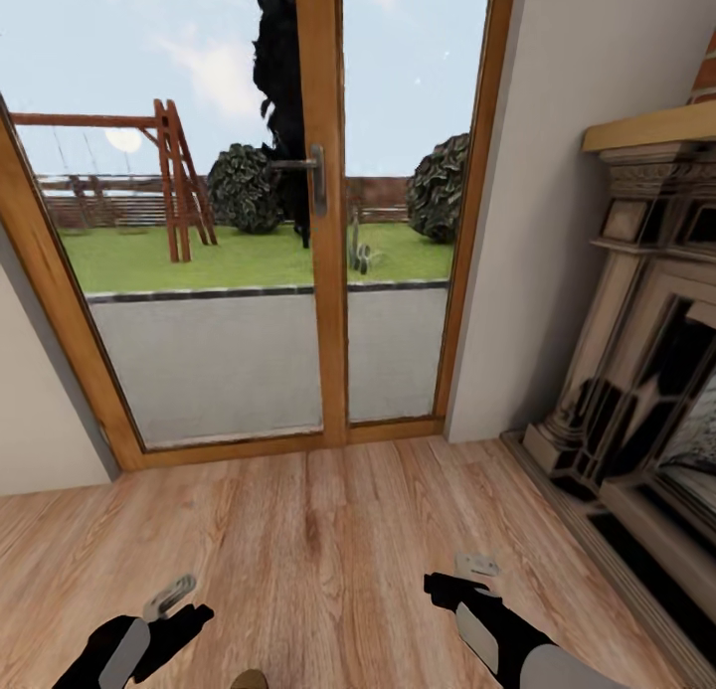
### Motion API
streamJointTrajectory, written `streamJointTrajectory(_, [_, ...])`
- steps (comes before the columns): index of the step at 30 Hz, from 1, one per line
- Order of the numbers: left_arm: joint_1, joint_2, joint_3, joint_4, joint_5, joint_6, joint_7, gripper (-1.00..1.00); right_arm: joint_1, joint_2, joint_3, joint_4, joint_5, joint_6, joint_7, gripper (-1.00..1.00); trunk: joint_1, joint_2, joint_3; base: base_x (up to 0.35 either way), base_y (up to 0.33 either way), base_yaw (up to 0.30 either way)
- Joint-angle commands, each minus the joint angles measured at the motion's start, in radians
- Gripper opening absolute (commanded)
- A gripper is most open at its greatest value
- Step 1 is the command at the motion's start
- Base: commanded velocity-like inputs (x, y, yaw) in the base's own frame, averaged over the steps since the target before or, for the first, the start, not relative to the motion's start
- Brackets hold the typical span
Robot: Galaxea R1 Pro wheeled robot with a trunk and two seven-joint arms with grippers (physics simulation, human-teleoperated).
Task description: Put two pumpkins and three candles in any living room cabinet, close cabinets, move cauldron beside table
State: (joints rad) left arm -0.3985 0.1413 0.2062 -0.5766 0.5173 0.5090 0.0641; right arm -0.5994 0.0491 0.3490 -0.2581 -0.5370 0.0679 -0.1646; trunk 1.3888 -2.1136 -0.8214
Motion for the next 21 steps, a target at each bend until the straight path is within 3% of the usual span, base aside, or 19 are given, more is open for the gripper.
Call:
streamJointTrajectory(1, [0.0,0.002,0.001,-0.001,0.009,0.005,0.009,1.0,0.0,-0.002,0.008,-0.006,-0.005,0.008,0.043,1.0,0.004,-0.008,-0.004,0.0,0.0,0.0])
streamJointTrajectory(4, [0.0,0.004,0.0,0.0,0.008,0.003,0.014,1.0,0.0,-0.006,0.01,-0.019,-0.005,0.021,0.162,1.0,0.015,-0.029,-0.014,0.0,0.0,0.0])
streamJointTrajectory(6, [0.0,0.005,-0.001,0.001,0.007,0.002,0.015,1.0,-0.001,-0.002,0.008,-0.033,-0.004,0.07,0.203,1.0,0.023,-0.043,-0.02,0.0,0.0,0.0])
streamJointTrajectory(10, [0.0,0.006,-0.001,0.001,0.005,-0.004,0.016,1.0,-0.003,-0.003,0.004,-0.153,-0.005,0.14,0.218,1.0,0.038,-0.071,-0.032,0.0,0.0,0.0])
streamJointTrajectory(12, [0.0,0.005,0.001,0.001,-0.015,-0.036,0.016,1.0,-0.004,-0.003,0.004,-0.219,-0.006,0.2,0.219,1.0,0.046,-0.085,-0.039,0.0,0.0,0.0])
streamJointTrajectory(17, [-0.003,0.002,0.002,-0.004,-0.047,-0.058,0.017,1.0,-0.003,-0.003,0.001,-0.265,-0.013,0.275,0.233,1.0,0.065,-0.12,-0.054,0.0,0.0,0.0])
streamJointTrajectory(21, [-0.056,0.014,0.001,-0.006,-0.057,-0.062,0.017,1.0,-0.003,-0.005,-0.002,-0.292,-0.018,0.296,0.24,1.0,0.08,-0.148,-0.067,0.0,0.0,0.0])
